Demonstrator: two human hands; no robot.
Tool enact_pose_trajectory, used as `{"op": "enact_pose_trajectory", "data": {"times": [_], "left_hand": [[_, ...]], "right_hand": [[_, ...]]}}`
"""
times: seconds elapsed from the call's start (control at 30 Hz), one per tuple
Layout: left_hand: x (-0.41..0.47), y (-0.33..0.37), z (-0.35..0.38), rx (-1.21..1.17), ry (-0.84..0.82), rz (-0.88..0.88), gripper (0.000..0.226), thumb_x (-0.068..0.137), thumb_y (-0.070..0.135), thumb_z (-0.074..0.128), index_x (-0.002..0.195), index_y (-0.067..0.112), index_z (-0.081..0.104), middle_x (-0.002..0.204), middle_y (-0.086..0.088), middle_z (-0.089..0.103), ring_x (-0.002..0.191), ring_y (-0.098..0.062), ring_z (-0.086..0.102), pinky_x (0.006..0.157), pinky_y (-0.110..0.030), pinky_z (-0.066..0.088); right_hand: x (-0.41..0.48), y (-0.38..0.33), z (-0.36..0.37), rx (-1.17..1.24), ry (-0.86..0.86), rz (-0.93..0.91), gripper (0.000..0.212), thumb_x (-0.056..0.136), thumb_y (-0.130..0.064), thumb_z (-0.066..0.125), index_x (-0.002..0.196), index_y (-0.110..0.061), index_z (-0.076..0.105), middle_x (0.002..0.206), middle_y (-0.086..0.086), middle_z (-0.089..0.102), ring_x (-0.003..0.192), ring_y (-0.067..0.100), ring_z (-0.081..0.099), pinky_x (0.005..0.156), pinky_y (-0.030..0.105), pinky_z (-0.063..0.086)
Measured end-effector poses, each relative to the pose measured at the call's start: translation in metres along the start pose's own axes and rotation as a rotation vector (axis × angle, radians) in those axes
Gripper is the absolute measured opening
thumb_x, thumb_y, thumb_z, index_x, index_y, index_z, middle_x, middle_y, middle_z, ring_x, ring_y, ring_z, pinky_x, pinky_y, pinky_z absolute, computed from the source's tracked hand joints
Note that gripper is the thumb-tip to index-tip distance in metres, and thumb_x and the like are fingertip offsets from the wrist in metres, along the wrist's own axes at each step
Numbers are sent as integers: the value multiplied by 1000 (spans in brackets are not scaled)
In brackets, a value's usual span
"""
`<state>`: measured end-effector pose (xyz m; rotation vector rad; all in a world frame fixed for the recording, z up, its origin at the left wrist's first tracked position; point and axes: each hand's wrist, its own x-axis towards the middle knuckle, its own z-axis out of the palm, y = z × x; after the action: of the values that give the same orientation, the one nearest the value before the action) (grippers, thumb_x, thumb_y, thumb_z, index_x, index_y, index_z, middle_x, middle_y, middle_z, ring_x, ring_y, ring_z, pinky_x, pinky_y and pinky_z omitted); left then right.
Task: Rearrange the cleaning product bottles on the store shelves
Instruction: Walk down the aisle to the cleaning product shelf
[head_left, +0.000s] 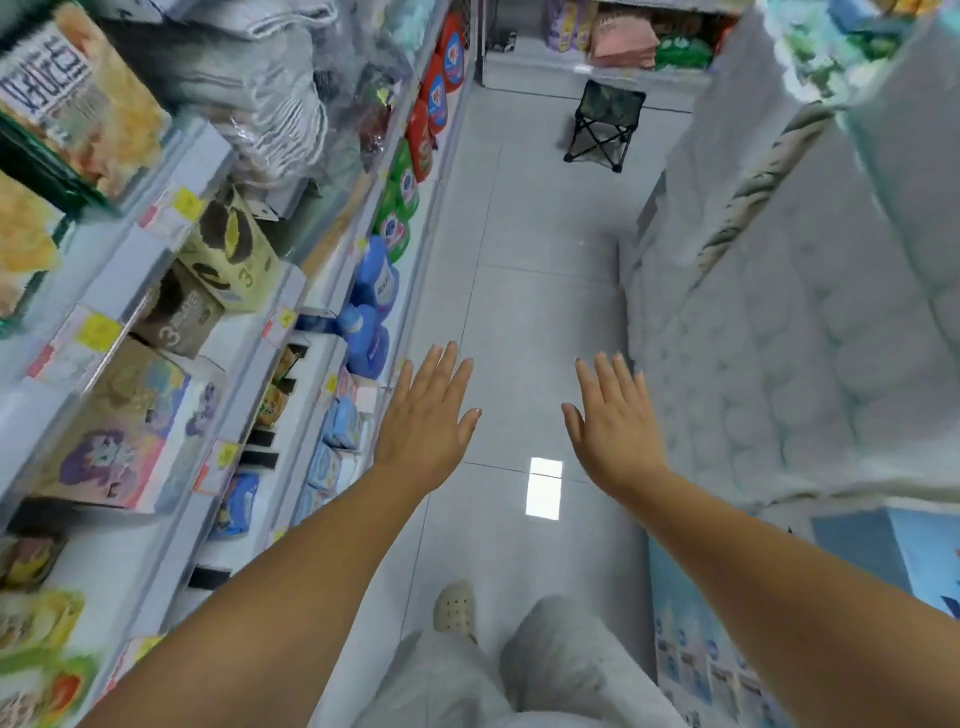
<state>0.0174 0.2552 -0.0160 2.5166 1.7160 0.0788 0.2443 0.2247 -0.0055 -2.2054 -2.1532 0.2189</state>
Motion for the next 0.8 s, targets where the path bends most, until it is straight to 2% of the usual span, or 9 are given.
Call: {"op": "enact_pose_trajectory", "data": {"times": [0.1, 0.2, 0.37, 0.5, 0.67, 0.8], "left_hand": [[58, -9, -1, -13, -2, -3, 60, 97, 42, 31, 148, 16, 14, 157, -7, 8, 145, -22, 5, 117, -42, -2], [125, -14, 0, -9, 19, 8, 60, 97, 41, 33, 148, 16, 15, 157, -7, 10, 145, -22, 6, 114, -36, -11], [243, -18, 2, -14, 30, -21, 61, 94, 46, 21, 147, 16, 18, 157, -7, 12, 144, -22, 9, 115, -37, -5], [339, -8, -4, -52, 39, -35, 61, 94, 46, 20, 148, 17, 17, 157, -5, 9, 145, -20, 6, 112, -32, -14], [452, -7, -13, -70, 71, -17, 60, 94, 46, 22, 146, 16, 24, 155, -7, 19, 143, -22, 14, 117, -39, 2], [553, -28, -14, -47, 87, -22, 59, 94, 46, 24, 145, 16, 26, 154, -8, 23, 143, -22, 17, 115, -40, 4]], "right_hand": [[50, 8, -5, 17, -12, 22, 65, 94, -44, 17, 145, -8, 32, 152, 19, 32, 143, 36, 24, 117, 49, 15], [111, 28, -6, 38, -7, 39, 65, 94, -45, 16, 146, -8, 30, 153, 18, 29, 144, 35, 21, 117, 47, 12], [226, 73, -12, 41, -42, 27, 59, 99, -41, 17, 150, -11, 17, 158, 15, 16, 147, 31, 8, 118, 43, 2], [311, 108, -32, 38, -30, 6, 73, 90, -48, 5, 149, -9, 24, 155, 17, 24, 145, 33, 16, 116, 41, 2], [421, 139, -51, 42, -34, 1, 75, 88, -48, 5, 147, -7, 26, 154, 19, 27, 144, 35, 19, 118, 46, 9], [518, 154, -58, 38, -24, -16, 73, 90, -48, 2, 150, -10, 17, 158, 15, 17, 147, 32, 10, 117, 41, 0]]}}
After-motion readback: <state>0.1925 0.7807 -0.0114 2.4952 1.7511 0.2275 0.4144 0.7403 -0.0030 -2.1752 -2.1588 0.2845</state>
